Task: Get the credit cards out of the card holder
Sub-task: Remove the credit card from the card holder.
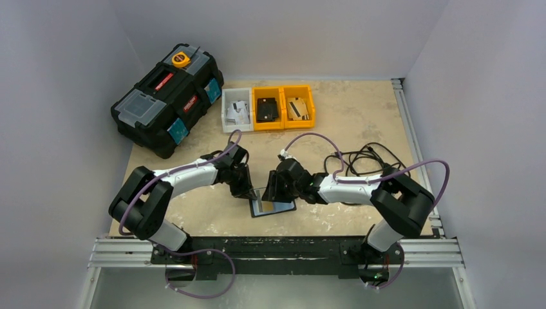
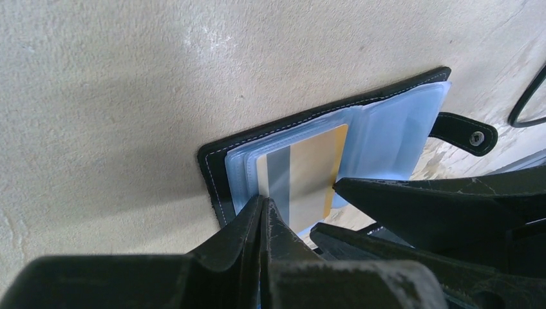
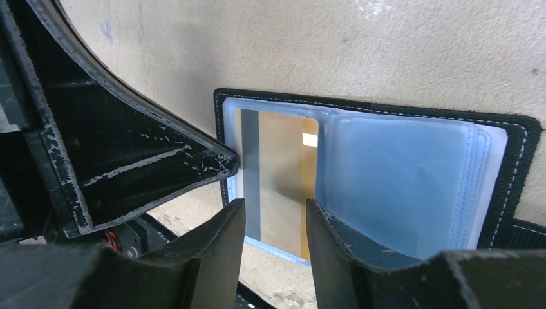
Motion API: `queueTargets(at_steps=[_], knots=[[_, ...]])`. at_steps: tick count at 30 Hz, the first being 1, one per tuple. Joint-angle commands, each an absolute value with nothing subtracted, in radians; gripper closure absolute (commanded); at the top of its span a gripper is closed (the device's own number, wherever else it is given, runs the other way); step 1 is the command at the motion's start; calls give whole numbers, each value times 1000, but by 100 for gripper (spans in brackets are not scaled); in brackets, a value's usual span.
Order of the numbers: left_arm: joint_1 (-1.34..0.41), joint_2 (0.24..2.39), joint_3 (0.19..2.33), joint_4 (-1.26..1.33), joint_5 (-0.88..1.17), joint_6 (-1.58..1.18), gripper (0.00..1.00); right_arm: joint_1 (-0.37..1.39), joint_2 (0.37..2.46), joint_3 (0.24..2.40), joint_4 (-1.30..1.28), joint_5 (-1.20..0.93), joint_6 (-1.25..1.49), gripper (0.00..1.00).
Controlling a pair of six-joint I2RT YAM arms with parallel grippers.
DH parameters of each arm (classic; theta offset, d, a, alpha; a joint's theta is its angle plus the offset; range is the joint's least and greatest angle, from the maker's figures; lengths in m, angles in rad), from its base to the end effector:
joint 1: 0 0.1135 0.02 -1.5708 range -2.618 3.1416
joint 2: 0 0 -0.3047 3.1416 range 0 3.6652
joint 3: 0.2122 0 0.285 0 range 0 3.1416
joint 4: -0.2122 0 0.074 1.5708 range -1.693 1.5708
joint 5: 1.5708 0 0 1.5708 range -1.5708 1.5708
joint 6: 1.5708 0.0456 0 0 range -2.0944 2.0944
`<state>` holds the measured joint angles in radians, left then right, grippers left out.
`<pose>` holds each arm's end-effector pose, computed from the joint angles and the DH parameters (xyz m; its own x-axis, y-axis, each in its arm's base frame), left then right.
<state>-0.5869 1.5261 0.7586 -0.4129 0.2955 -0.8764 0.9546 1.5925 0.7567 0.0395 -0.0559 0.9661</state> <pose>0.2369 -0.1735 0.1589 -0.9708 -0.2372 -0.0366 -0.1936 0.8640 -0.4648 0.1953 0.2802 0.1663 -0.9237 0.1169 -0.3647 -0.1362 0.7898 0.5980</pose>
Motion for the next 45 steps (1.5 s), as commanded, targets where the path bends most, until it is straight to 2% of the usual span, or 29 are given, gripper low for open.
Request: queueTargets(at_steps=[1,12,20,31,36,45], knots=[[-594,1552,737,-420,241,-879,100,944,1562,731,30,-33,973,60],[-599,1549,745,-418,251,-874,100,934,1576,703,99,-87,969,60],[-680,1598,799,-413,265,-887,100,933,1625,682,196,-168,995,61],[-693,1643,805,-431,229,-897,100,848,1597,515,422,-282,1065,63],[-692,1652,797,-421,235,-895,100,805,1642,444,609,-379,1129,69],[-692,1649,796,-416,244,-887,100,788,1723,393,799,-424,1203,82]])
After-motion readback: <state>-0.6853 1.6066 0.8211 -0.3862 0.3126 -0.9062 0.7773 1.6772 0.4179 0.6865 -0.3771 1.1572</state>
